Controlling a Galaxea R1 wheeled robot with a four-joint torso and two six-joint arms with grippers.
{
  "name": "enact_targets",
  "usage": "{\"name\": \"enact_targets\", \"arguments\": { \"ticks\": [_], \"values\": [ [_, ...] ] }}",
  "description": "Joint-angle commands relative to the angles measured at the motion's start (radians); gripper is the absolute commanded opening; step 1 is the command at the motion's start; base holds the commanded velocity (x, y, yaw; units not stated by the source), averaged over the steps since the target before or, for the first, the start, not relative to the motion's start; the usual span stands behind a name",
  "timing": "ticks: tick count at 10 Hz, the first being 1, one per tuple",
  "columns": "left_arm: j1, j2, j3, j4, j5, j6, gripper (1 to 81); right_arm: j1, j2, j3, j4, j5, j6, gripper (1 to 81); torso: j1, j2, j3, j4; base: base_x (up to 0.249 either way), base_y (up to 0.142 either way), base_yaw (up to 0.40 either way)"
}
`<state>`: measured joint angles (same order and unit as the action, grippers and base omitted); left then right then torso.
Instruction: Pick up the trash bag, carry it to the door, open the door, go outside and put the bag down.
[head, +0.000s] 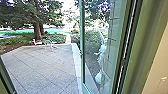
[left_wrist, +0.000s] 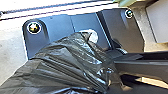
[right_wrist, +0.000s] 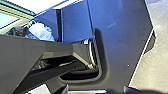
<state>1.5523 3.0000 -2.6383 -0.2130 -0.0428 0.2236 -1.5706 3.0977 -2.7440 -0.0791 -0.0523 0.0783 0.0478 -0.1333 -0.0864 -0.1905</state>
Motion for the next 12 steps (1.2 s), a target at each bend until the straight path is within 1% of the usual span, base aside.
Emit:
{"name": "enact_targets", "arguments": {
  "ticks": [1,3,4,12],
  "values": [
    [-0.054,-0.002,0.004,-0.006,0.055,0.003,1.0,0.037,0.022,0.012,-0.01,-0.063,-0.011,81.1,0.0,0.0,0.0,0.0,0.115,0.0,0.0],
    [-0.054,-0.002,0.004,-0.006,0.055,0.003,1.0,0.036,0.02,0.011,-0.013,-0.064,-0.017,81.1,0.0,0.0,0.0,0.0,0.116,0.0,0.0],
    [-0.054,-0.001,0.004,-0.005,0.055,0.003,1.0,0.034,0.02,0.011,-0.01,-0.064,-0.032,81.1,0.0,0.0,0.0,0.0,0.116,0.0,0.0],
    [-0.054,-0.002,0.004,-0.005,0.054,0.003,1.0,0.037,0.024,0.017,-0.01,-0.067,-0.034,81.1,0.001,0.0,0.0,0.0,0.116,0.0,0.0]
  ]
}}
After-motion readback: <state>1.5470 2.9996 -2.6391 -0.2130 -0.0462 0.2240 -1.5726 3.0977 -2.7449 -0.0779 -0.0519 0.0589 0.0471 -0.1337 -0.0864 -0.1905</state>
